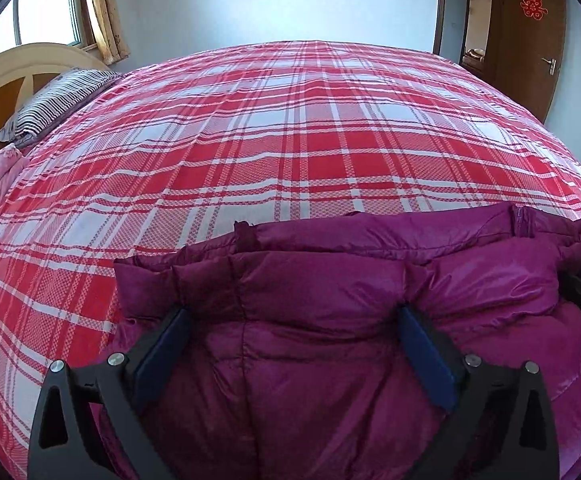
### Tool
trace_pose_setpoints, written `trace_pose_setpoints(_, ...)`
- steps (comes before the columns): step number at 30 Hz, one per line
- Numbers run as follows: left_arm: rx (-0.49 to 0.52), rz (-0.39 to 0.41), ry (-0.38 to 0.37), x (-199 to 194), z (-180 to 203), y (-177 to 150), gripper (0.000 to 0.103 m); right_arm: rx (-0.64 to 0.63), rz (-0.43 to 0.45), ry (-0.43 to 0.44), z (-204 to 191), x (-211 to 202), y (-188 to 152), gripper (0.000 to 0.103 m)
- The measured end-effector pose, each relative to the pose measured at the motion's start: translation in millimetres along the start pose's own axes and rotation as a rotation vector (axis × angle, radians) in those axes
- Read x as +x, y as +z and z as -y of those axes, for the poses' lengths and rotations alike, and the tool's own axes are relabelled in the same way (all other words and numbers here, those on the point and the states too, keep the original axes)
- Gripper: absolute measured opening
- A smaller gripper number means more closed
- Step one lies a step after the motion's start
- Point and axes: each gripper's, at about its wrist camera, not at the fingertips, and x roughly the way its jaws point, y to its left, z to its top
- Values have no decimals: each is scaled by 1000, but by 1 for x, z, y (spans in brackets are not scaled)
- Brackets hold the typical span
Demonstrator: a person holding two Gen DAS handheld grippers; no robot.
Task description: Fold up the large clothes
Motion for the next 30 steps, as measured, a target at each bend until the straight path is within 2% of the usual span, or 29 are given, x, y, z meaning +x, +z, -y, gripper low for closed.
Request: trace_pose_setpoints(30,-1,-21,12,0,-1,2,102,-48,-17,-68,-6,8,-1,66)
